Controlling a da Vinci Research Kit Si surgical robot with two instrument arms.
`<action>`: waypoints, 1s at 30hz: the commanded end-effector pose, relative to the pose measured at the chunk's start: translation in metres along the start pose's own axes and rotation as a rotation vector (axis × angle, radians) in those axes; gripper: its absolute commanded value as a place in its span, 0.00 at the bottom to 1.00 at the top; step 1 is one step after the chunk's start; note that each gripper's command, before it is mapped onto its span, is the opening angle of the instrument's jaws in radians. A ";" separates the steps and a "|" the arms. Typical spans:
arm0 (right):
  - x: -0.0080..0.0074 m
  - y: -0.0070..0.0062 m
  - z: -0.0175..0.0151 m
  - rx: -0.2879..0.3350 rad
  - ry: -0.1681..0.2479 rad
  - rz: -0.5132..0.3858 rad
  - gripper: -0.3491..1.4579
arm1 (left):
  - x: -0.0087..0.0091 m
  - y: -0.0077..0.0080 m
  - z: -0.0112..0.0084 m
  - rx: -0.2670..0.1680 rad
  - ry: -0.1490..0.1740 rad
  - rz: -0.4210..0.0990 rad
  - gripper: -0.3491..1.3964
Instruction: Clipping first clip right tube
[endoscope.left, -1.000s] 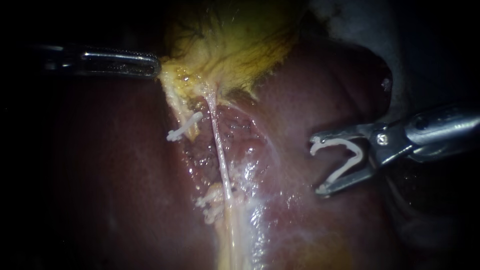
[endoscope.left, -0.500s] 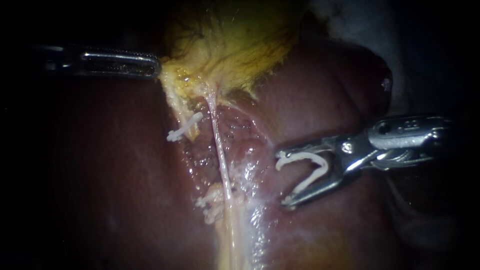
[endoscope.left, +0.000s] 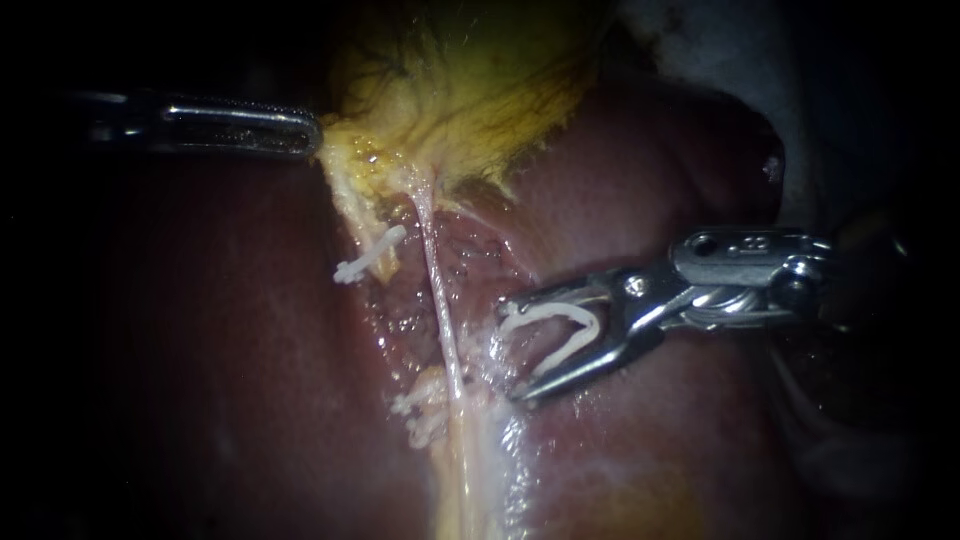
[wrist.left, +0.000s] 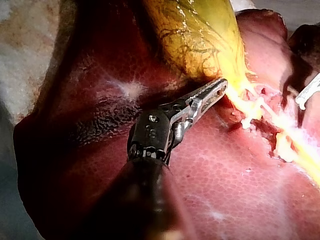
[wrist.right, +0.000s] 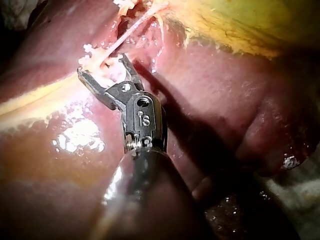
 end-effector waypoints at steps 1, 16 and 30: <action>-0.0001 0.0002 0.0001 0.000 0.001 0.004 0.52 | 0.0000 0.0000 0.0000 0.000 0.000 0.000 0.00; -0.0026 0.0033 0.0029 0.021 0.007 0.070 0.51 | 0.0000 0.0000 0.0000 0.000 0.000 0.000 0.00; -0.0043 0.0050 0.0054 0.062 -0.006 0.096 0.51 | 0.0000 0.0000 0.0000 0.000 0.000 0.000 0.00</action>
